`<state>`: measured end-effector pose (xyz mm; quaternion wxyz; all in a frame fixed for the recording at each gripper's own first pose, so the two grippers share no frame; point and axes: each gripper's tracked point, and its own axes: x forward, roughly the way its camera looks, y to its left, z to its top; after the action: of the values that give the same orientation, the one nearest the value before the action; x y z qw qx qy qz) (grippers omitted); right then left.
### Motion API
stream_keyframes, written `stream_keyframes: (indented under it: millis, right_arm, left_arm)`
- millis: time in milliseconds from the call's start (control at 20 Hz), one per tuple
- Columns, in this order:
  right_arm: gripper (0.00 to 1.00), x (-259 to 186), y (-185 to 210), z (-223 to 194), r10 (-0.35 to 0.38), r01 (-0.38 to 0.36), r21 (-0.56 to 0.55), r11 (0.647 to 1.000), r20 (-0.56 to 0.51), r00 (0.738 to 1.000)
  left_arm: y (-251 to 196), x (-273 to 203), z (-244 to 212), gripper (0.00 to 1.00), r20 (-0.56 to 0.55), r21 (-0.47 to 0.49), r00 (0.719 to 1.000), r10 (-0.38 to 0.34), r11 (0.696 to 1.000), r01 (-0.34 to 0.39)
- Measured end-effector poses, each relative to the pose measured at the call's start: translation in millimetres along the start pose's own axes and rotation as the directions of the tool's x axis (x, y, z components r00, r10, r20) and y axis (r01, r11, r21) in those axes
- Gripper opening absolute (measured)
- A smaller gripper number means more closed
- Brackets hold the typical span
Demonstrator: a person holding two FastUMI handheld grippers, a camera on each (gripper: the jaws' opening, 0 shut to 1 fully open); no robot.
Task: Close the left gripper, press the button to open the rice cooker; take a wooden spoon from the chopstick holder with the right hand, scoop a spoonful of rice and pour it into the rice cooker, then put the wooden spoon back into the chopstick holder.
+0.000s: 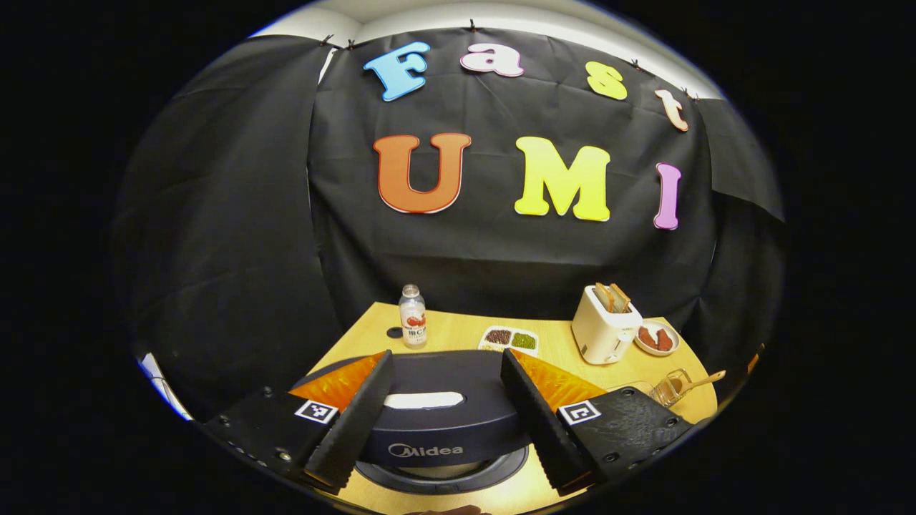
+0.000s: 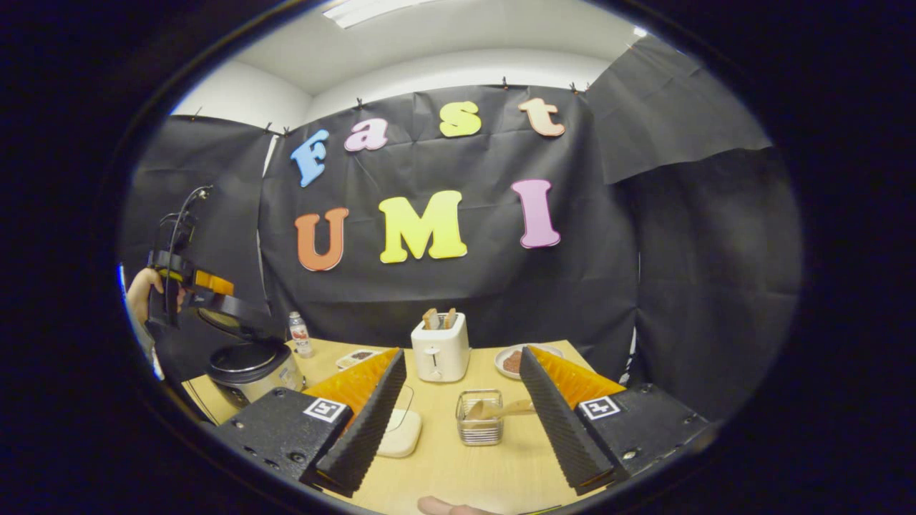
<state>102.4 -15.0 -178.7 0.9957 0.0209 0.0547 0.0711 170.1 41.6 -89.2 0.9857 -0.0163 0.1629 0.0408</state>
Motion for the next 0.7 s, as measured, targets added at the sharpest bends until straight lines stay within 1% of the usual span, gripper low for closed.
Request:
stream_keyframes:
  millis: [50, 200, 300, 350, 500, 600, 650, 700]
  right_arm:
    - [0.99, -3.1, 1.0, -0.2, 0.000, 0.000, 0.003, 1.000, -0.002, 1.000]
    - [1.00, -10.9, 0.6, 1.2, -0.006, 0.006, 0.004, 1.000, 0.003, 1.000]
    - [0.99, -14.8, 1.3, 2.7, -0.009, 0.009, 0.003, 1.000, 0.009, 1.000]
    - [1.00, -15.8, 2.3, 3.7, -0.008, 0.008, 0.003, 1.000, 0.014, 1.000]
    - [1.00, -17.1, 3.0, 0.8, -0.016, 0.016, 0.003, 1.000, 0.019, 1.000]
    - [0.99, -14.0, 12.4, -0.6, 0.013, -0.013, 0.002, 1.000, 0.017, 1.000]
    - [1.00, -12.6, 17.9, -1.6, 0.032, -0.032, 0.000, 0.999, 0.016, 0.999]
    - [1.00, -10.2, 20.4, -3.3, 0.044, -0.044, -0.001, 0.999, 0.015, 0.999]
  left_arm:
    - [-1.8, -2.7, -10.9, 0.97, -0.017, -0.004, 1.000, -0.004, 1.000, 0.004]
    - [-3.5, -8.0, -36.6, 0.97, -0.020, -0.001, 1.000, -0.003, 1.000, 0.003]
    - [-4.9, -9.9, -55.5, 0.98, -0.031, 0.022, 0.999, 0.007, 1.000, -0.006]
    - [-6.6, -8.7, -67.4, 0.98, -0.050, 0.042, 0.999, 0.011, 0.999, -0.009]
    - [-6.2, -9.3, -93.8, 0.98, -0.102, 0.047, 0.995, 0.024, 0.999, -0.020]
    - [-6.5, -13.4, -107.6, 0.98, -0.115, 0.046, 0.993, 0.029, 0.999, -0.024]
    - [-6.2, -13.8, -103.4, 0.98, -0.074, 0.058, 0.997, 0.030, 0.998, -0.026]
    - [-7.1, -16.6, -106.1, 0.99, -0.068, 0.065, 0.997, 0.033, 0.997, -0.029]
